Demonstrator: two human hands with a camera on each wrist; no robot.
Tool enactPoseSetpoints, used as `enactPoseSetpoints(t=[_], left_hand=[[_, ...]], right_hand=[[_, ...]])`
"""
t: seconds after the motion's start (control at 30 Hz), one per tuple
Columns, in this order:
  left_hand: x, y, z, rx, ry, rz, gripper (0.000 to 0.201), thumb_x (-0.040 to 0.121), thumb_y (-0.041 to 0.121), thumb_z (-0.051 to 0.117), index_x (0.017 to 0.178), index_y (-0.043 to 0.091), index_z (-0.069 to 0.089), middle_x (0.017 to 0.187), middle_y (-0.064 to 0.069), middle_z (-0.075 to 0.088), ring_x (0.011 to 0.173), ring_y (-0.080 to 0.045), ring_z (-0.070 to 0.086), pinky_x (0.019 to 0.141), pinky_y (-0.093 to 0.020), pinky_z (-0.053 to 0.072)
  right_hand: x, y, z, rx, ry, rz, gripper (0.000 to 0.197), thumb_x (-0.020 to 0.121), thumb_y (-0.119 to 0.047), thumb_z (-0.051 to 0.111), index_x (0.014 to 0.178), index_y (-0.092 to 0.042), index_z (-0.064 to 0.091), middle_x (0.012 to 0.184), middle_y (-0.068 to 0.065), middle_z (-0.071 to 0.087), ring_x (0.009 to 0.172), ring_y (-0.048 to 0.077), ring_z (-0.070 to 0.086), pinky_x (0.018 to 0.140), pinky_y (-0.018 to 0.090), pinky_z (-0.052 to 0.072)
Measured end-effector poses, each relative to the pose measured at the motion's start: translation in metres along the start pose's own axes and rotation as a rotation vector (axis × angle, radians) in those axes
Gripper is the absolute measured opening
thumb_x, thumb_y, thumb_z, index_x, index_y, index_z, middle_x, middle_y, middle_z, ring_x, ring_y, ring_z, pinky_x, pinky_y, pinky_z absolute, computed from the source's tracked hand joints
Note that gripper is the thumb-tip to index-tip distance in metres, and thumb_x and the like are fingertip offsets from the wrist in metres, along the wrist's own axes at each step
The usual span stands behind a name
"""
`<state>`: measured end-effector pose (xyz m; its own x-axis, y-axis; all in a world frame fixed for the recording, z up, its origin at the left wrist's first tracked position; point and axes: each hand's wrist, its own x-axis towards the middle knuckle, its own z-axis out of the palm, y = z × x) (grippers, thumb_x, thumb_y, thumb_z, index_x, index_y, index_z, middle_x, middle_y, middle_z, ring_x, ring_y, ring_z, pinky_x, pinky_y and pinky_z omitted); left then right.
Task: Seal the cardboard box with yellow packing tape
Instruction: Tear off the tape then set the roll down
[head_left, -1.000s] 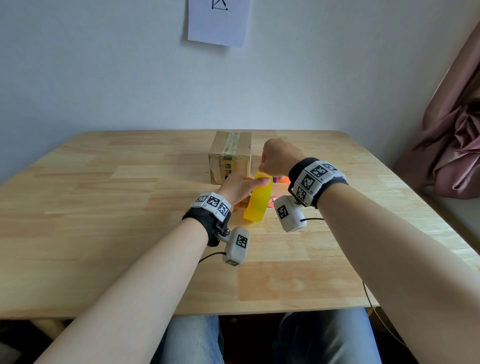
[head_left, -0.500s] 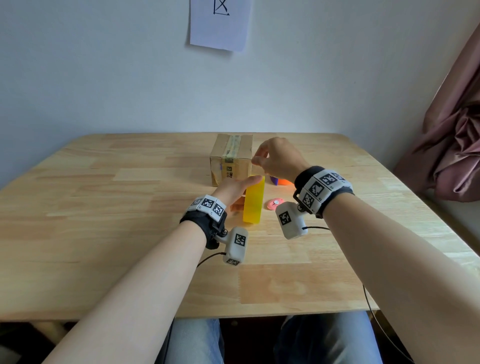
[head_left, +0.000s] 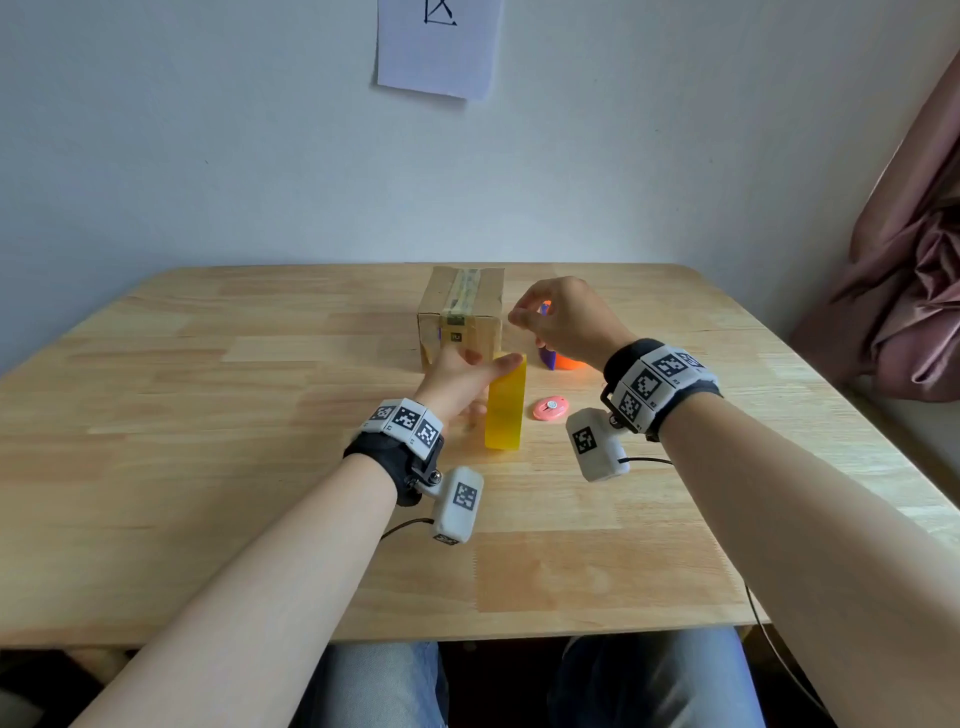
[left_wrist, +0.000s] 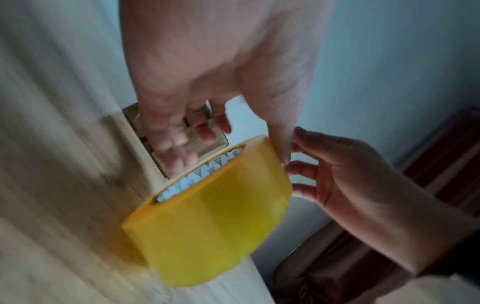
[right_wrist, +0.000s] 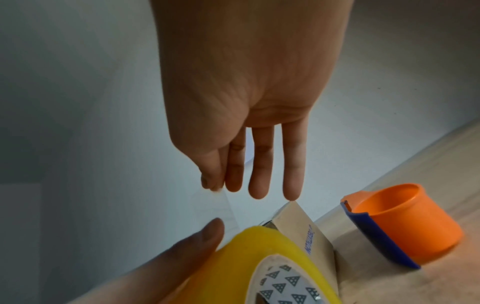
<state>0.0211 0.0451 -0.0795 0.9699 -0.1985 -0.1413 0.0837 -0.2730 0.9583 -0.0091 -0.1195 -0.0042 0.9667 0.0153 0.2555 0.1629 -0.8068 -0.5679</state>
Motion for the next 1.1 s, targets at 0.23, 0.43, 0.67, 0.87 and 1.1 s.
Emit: enactPoseSetpoints(t=[0.23, 0.43, 0.67, 0.87, 1.1], left_hand=[[0.004, 0.005, -0.004, -0.224, 0.118, 0.363, 0.028, 0.085, 0.028, 0.084, 0.087, 0.019, 0.058, 0.11, -0.023, 0.076, 0.104, -0.035, 0.076, 0.092, -0.047, 0.061], [0.007, 0.006, 0.001, -0.218, 0.091, 0.358, 0.016, 0.094, 0.012, 0.076, 0.11, 0.013, 0.075, 0.11, -0.015, 0.078, 0.104, -0.03, 0.076, 0.077, -0.032, 0.064], [0.008, 0.006, 0.002, -0.174, 0.08, 0.382, 0.02, 0.088, 0.012, 0.082, 0.106, 0.016, 0.078, 0.096, -0.003, 0.078, 0.086, -0.012, 0.074, 0.073, -0.023, 0.059], [0.005, 0.008, 0.001, -0.098, 0.12, 0.386, 0.026, 0.086, 0.019, 0.084, 0.111, 0.011, 0.081, 0.1, -0.002, 0.081, 0.087, -0.008, 0.075, 0.073, -0.017, 0.059], [0.007, 0.006, 0.0, -0.079, 0.131, 0.331, 0.02, 0.089, 0.03, 0.082, 0.101, 0.014, 0.084, 0.092, -0.002, 0.083, 0.085, -0.012, 0.076, 0.081, -0.03, 0.061]], right_hand=[[0.0, 0.004, 0.001, 0.09, 0.0, 0.007, 0.01, 0.099, -0.03, 0.067, 0.093, -0.022, 0.071, 0.07, 0.008, 0.075, 0.064, 0.035, 0.075, 0.059, 0.057, 0.062], [0.0, 0.008, 0.002, 0.135, 0.0, 0.018, 0.011, 0.099, -0.029, 0.068, 0.09, -0.023, 0.07, 0.064, 0.005, 0.073, 0.058, 0.023, 0.075, 0.06, 0.055, 0.063], [0.0, 0.011, 0.001, 0.15, -0.012, 0.032, 0.014, 0.099, -0.028, 0.067, 0.09, -0.019, 0.073, 0.064, 0.007, 0.073, 0.058, 0.027, 0.074, 0.059, 0.056, 0.063], [0.0, 0.011, 0.001, 0.137, -0.006, 0.028, 0.013, 0.1, -0.028, 0.066, 0.092, -0.02, 0.073, 0.067, 0.005, 0.073, 0.058, 0.023, 0.074, 0.061, 0.054, 0.064], [-0.001, 0.009, 0.002, 0.064, 0.06, -0.025, 0.016, 0.096, -0.033, 0.071, 0.094, -0.018, 0.078, 0.078, -0.012, 0.067, 0.066, 0.015, 0.07, 0.065, 0.04, 0.062]])
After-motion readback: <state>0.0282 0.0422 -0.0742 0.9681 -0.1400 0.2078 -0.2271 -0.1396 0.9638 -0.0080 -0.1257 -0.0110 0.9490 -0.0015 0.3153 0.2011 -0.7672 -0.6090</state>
